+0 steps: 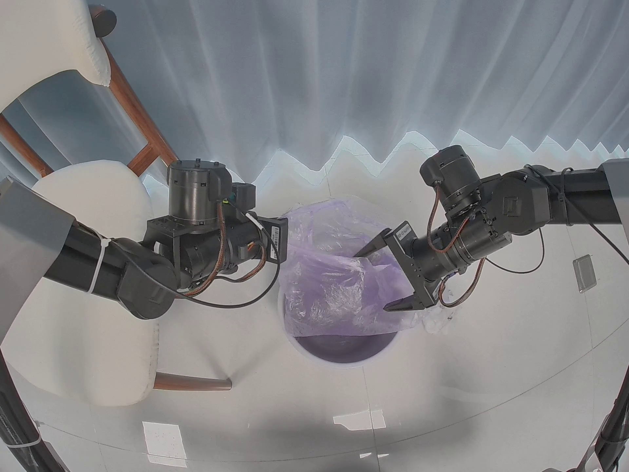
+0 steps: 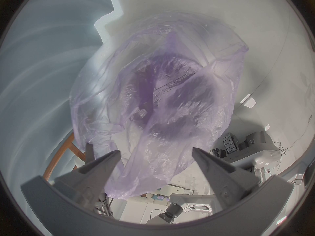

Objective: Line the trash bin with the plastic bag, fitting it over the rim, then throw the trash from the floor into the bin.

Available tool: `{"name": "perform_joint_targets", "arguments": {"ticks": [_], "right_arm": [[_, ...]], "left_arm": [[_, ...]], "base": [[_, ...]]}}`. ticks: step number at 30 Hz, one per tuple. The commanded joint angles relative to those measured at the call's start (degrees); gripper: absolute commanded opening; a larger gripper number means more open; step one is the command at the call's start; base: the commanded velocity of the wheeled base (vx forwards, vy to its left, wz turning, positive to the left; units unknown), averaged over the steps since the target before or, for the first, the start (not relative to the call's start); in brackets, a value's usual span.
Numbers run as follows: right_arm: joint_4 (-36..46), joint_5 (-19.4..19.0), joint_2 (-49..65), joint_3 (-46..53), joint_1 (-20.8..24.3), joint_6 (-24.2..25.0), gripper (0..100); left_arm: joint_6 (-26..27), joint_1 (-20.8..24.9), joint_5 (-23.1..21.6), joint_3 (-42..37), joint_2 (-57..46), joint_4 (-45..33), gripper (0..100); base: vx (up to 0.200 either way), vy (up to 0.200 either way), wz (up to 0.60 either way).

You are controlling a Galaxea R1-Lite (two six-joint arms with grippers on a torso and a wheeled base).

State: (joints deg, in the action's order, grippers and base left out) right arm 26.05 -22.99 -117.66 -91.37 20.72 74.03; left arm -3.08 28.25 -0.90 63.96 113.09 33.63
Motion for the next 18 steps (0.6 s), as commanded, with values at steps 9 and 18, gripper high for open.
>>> {"name": "perform_joint_targets", "arguments": {"ticks": [9, 18], "right_arm": [[1.3, 0.4, 1.6, 0.9, 1.1, -0.1, 0], [-2.8, 6.6, 6.6, 14.7, 5.2, -7.3, 0]], "left_arm": [[1.6, -2.8, 0.0, -1.0, 0.3, 0.0, 0], [5.5, -5.2, -2.2, -1.5, 2.3, -0.1, 0]], "base": [[0.0, 0.0, 0.0], [0.0, 0.0, 0.0]]}}
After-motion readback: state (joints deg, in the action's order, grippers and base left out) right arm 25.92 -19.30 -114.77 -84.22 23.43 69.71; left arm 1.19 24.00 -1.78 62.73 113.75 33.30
